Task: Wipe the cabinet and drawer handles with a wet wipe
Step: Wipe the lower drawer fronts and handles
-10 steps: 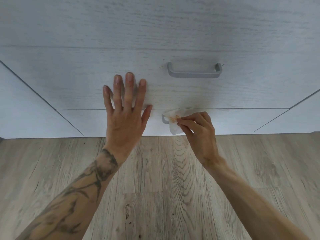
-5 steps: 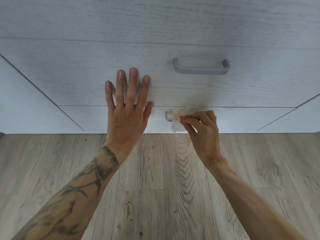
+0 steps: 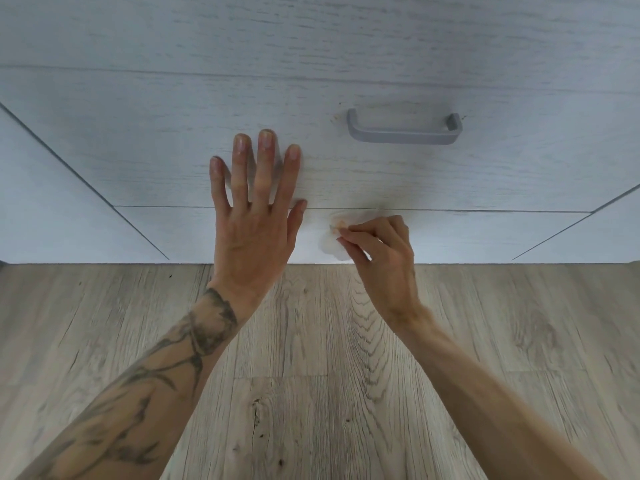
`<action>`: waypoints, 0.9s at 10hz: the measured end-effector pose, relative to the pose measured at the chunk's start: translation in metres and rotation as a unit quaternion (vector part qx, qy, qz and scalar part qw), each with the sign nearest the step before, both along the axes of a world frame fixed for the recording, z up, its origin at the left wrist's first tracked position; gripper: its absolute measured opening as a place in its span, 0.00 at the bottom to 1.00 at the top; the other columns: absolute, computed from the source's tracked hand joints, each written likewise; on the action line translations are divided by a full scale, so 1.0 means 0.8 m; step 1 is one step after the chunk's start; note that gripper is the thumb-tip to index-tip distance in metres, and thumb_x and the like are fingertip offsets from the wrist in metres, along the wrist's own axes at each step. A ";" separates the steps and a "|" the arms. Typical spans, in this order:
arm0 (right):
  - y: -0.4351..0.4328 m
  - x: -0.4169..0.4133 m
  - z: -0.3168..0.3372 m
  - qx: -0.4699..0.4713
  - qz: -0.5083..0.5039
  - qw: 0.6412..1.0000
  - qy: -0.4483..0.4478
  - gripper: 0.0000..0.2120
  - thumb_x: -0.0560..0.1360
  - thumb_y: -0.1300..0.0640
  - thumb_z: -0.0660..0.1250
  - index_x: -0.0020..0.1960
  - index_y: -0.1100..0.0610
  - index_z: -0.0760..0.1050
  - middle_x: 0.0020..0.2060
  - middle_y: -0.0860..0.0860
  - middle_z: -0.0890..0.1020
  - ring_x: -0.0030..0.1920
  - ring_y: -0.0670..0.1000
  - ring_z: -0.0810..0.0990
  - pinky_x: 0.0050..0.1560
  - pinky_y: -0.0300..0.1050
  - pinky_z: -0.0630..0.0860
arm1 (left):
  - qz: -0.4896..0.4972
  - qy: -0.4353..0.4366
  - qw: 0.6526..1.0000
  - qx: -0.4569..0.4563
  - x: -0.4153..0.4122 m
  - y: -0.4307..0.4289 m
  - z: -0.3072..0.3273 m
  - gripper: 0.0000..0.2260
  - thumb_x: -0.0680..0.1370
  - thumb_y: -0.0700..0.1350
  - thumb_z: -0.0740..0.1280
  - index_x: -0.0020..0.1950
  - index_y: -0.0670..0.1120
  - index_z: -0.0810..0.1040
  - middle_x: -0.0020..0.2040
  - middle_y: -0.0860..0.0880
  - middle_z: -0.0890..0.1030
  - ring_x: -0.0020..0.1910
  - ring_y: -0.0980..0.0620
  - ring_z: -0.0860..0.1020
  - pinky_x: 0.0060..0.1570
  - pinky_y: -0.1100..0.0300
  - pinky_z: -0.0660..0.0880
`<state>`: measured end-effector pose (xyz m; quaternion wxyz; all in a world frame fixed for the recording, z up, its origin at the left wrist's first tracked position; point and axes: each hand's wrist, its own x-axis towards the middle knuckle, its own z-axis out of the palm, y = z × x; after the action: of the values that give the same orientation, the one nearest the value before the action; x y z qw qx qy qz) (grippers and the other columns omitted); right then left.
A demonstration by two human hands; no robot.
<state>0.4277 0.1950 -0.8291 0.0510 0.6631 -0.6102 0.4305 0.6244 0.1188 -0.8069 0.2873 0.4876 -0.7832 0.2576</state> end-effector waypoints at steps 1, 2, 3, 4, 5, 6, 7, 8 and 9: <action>0.001 0.002 0.005 -0.008 0.013 1.000 0.017 0.04 0.77 0.64 0.77 0.52 0.60 0.87 0.44 0.52 0.84 0.49 0.55 0.79 0.50 0.53 0.80 | 0.000 0.001 1.000 0.001 0.000 0.000 -0.001 0.35 0.90 0.57 0.57 0.87 0.45 0.41 0.84 0.38 0.49 0.83 0.33 0.51 0.82 0.33 0.51; 0.019 -0.010 0.008 -0.007 -0.032 0.998 -0.049 0.07 0.81 0.64 0.72 0.57 0.59 0.85 0.51 0.51 0.82 0.51 0.53 0.81 0.52 0.46 0.81 | 0.002 0.001 1.000 0.003 0.000 0.000 -0.002 0.35 0.90 0.57 0.57 0.87 0.45 0.40 0.84 0.38 0.49 0.83 0.33 0.50 0.82 0.33 0.50; 0.029 -0.010 0.010 0.002 -0.054 0.995 -0.087 0.10 0.82 0.67 0.69 0.61 0.59 0.84 0.54 0.51 0.81 0.52 0.47 0.81 0.55 0.34 0.78 | 0.003 0.001 1.000 0.003 -0.001 0.001 0.000 0.35 0.90 0.57 0.57 0.87 0.45 0.39 0.84 0.38 0.48 0.83 0.33 0.49 0.82 0.33 0.50; 0.029 -0.001 0.009 0.014 -0.027 0.996 -0.083 0.11 0.79 0.69 0.72 0.59 0.61 0.85 0.54 0.53 0.81 0.52 0.47 0.81 0.56 0.30 0.76 | 0.002 0.001 1.000 0.001 -0.001 0.001 0.000 0.35 0.90 0.57 0.57 0.86 0.45 0.39 0.83 0.38 0.48 0.83 0.33 0.49 0.82 0.33 0.50; 0.024 0.003 0.005 0.046 -0.004 0.997 -0.060 0.12 0.77 0.68 0.76 0.58 0.59 0.86 0.53 0.53 0.81 0.51 0.52 0.82 0.53 0.40 0.80 | 0.000 -0.001 1.000 -0.001 0.000 0.001 0.000 0.35 0.90 0.57 0.57 0.86 0.45 0.39 0.84 0.38 0.48 0.83 0.33 0.50 0.82 0.33 0.50; 0.015 0.001 0.002 0.036 0.002 0.999 -0.034 0.07 0.78 0.65 0.75 0.56 0.59 0.87 0.53 0.51 0.81 0.51 0.55 0.82 0.50 0.46 0.81 | 0.000 -0.004 1.000 -0.001 0.000 0.000 0.000 0.35 0.90 0.57 0.56 0.86 0.45 0.39 0.84 0.38 0.48 0.82 0.33 0.51 0.82 0.33 0.50; 0.011 0.008 -0.001 0.075 0.033 0.996 -0.041 0.07 0.84 0.55 0.68 0.58 0.52 0.85 0.55 0.46 0.80 0.57 0.48 0.80 0.58 0.45 0.80 | 0.003 -0.003 1.000 -0.004 -0.001 -0.001 -0.002 0.35 0.90 0.57 0.57 0.86 0.45 0.39 0.83 0.38 0.47 0.82 0.32 0.51 0.82 0.33 0.51; -0.002 0.021 0.001 0.059 0.039 0.997 0.006 0.10 0.85 0.55 0.66 0.56 0.54 0.86 0.53 0.46 0.81 0.56 0.40 0.75 0.60 0.33 0.72 | 0.001 -0.004 1.000 -0.008 -0.002 -0.001 -0.002 0.35 0.90 0.58 0.57 0.86 0.44 0.40 0.83 0.37 0.49 0.82 0.32 0.52 0.81 0.32 0.53; -0.011 0.031 0.002 0.035 0.014 0.999 0.034 0.07 0.81 0.62 0.70 0.49 0.61 0.86 0.47 0.54 0.83 0.50 0.52 0.78 0.54 0.41 0.74 | -0.002 0.001 1.000 -0.007 -0.001 -0.002 -0.002 0.36 0.89 0.58 0.58 0.87 0.45 0.40 0.83 0.37 0.50 0.82 0.32 0.52 0.81 0.32 0.52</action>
<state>0.4528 0.1863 -0.8271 0.0427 0.6875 -0.6131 0.3869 0.6236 0.1176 -0.8082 0.2924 0.4844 -0.7818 0.2621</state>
